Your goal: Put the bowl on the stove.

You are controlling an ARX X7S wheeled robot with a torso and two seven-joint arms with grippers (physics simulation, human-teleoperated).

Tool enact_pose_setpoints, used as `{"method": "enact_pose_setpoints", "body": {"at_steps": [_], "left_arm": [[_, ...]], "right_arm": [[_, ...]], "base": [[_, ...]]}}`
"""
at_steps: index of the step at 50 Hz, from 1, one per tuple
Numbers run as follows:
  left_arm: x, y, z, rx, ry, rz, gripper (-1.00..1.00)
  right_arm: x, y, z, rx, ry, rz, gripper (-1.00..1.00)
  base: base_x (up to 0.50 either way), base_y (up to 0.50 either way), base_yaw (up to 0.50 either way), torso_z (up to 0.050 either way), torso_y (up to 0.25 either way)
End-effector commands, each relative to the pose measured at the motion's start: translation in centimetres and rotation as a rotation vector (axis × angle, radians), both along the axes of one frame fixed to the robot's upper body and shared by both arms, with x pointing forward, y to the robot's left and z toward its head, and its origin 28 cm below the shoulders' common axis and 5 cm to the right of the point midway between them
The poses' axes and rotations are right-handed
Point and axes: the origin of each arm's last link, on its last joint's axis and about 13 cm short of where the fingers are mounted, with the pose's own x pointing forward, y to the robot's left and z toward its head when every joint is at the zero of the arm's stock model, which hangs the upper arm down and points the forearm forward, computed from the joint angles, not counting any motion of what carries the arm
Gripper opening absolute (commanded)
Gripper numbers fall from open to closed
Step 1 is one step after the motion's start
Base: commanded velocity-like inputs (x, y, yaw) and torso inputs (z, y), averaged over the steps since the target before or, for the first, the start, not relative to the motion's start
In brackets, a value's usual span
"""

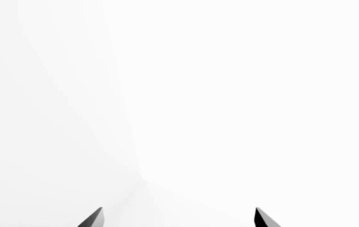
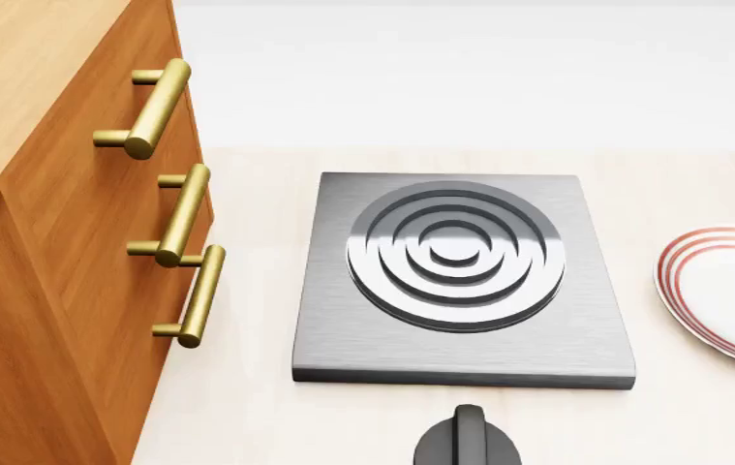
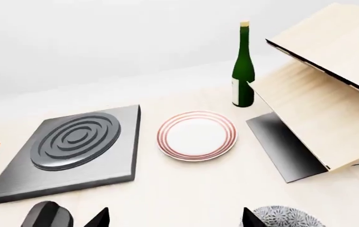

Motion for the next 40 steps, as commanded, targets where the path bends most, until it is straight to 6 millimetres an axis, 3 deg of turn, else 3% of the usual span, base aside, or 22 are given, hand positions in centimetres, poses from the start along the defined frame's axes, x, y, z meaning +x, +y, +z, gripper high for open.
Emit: {"method": "enact_pose_setpoints", "body": {"at_steps": [1,11,31,40], "left_arm": [[0.1,0.2,-0.1,-0.005,-0.003,0.036,1.00],[0.0,0.3,-0.1,-0.010,-0.003,0.034,1.00],[0.1,0.2,-0.3,-0.004,0.002,0.031,1.00],[0.1,0.2,-0.3,0.000,0.004,0.033,1.00]], "right_arm": [[-1.7,-1.1,-1.5,0.059,0.141,0.003,1.00],[-2.1,-1.6,-1.8,0.041,0.256,-0.002,1.00],[-1.3,-1.6,-1.1,0.001,0.240,0.005,1.00],[-0.2,-2.2,-1.6,-0.094,0.253,-0.099,1.00]], "base": [[0.00,0.00,0.00,0.000,0.000],[0.00,0.00,0.00,0.000,0.000],[0.00,0.00,0.00,0.000,0.000],[0.00,0.00,0.00,0.000,0.000]]}}
